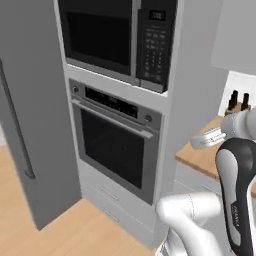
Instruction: Place one bell pepper and one chicken drumstick in each tupperware on the nearby counter, to pack two identical lunches.
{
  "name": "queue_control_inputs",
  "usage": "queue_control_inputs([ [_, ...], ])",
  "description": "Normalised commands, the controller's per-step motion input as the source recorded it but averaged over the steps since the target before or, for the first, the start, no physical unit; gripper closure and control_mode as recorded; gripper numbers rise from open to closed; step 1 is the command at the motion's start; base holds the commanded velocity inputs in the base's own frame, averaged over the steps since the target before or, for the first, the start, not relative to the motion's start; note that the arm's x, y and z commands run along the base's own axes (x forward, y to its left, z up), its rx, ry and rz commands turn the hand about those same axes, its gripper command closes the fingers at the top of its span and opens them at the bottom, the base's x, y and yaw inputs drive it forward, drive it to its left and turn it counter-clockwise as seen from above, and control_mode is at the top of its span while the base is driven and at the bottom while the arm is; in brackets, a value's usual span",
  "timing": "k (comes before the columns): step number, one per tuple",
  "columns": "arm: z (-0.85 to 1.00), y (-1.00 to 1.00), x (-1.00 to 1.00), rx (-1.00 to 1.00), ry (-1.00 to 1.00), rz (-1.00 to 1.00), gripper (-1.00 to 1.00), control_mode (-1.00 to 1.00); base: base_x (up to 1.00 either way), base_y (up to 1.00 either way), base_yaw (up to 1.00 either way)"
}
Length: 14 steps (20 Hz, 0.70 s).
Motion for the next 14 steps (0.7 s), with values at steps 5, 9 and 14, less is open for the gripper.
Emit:
queue_control_inputs([
  [5, 0.00, 0.00, 0.00, 0.00, 0.00, 0.00, -1.00, 1.00, -0.24, 0.38, 0.93],
  [9, 0.00, 0.00, 0.00, 0.00, 0.00, 0.00, -1.00, 1.00, -0.26, 0.78, 0.79],
  [14, 0.00, 0.00, 0.00, 0.00, 0.00, 0.00, -1.00, 1.00, 0.05, 0.99, 0.52],
])
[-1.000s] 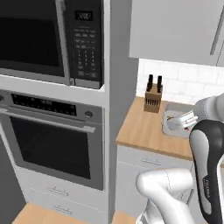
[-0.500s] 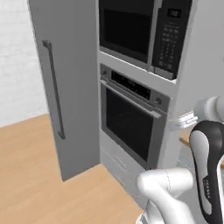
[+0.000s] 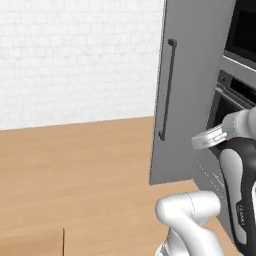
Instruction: Place one bell pepper and one chicken drumstick in each tupperware on the nearby counter, to pack two identical lunches.
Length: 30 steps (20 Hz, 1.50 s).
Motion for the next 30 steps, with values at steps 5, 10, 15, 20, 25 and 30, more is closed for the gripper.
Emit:
queue_control_inputs([
  [5, 0.00, 0.00, 0.00, 0.00, 0.00, 0.00, -1.00, 1.00, 0.92, 0.91, -0.03],
  [10, 0.00, 0.00, 0.00, 0.00, 0.00, 0.00, -1.00, 1.00, 1.00, -0.10, -0.12],
  [15, 0.00, 0.00, 0.00, 0.00, 0.00, 0.00, -1.00, 1.00, 1.00, 0.14, -0.17],
  [20, 0.00, 0.00, 0.00, 0.00, 0.00, 0.00, -1.00, 1.00, 1.00, 0.39, -0.29],
  [25, 0.00, 0.00, 0.00, 0.00, 0.00, 0.00, -1.00, 1.00, 1.00, 0.65, -0.43],
  [30, 0.00, 0.00, 0.00, 0.00, 0.00, 0.00, -1.00, 1.00, 1.00, 0.87, -0.62],
])
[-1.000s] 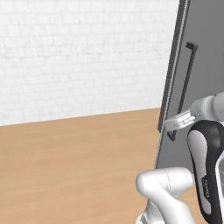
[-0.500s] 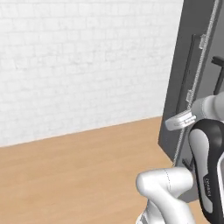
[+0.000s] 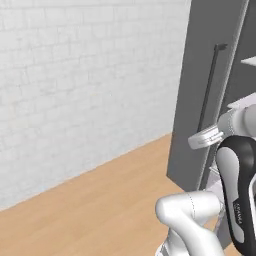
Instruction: Place one bell pepper and one chicken drumstick in each tupperware on the nearby counter, to pack two identical lunches.
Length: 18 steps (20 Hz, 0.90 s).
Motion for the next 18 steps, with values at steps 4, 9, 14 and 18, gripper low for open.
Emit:
queue_control_inputs([
  [4, 0.00, 0.00, 0.00, 0.00, 0.00, 0.00, -1.00, 1.00, 0.93, 0.80, -0.74],
  [9, 0.00, 0.00, 0.00, 0.00, 0.00, 0.00, -1.00, 1.00, 0.77, 0.62, -0.83],
  [14, 0.00, 0.00, 0.00, 0.00, 0.00, 0.00, -1.00, 1.00, 0.73, 0.63, -0.83],
  [18, 0.00, 0.00, 0.00, 0.00, 0.00, 0.00, -1.00, 1.00, 0.42, 0.38, -0.91],
])
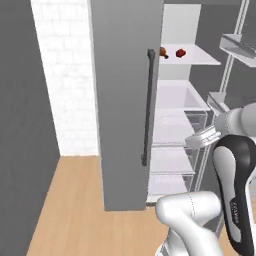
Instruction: Place one bell pepper and one chicken drumstick in each tupperware on the nearby counter, to pack two identical lunches.
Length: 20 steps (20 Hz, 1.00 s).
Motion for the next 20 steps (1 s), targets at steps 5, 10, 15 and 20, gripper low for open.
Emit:
queue_control_inputs([
  [5, 0.00, 0.00, 0.00, 0.00, 0.00, 0.00, -1.00, 1.00, 0.08, 0.03, -0.99],
  [10, 0.00, 0.00, 0.00, 0.00, 0.00, 0.00, -1.00, 1.00, 0.11, 0.13, -0.35],
  [15, 0.00, 0.00, 0.00, 0.00, 0.00, 0.00, -1.00, 1.00, 0.66, 0.66, -0.04],
  [20, 0.00, 0.00, 0.00, 0.00, 0.00, 0.00, -1.00, 1.00, 0.89, 0.65, -0.05],
])
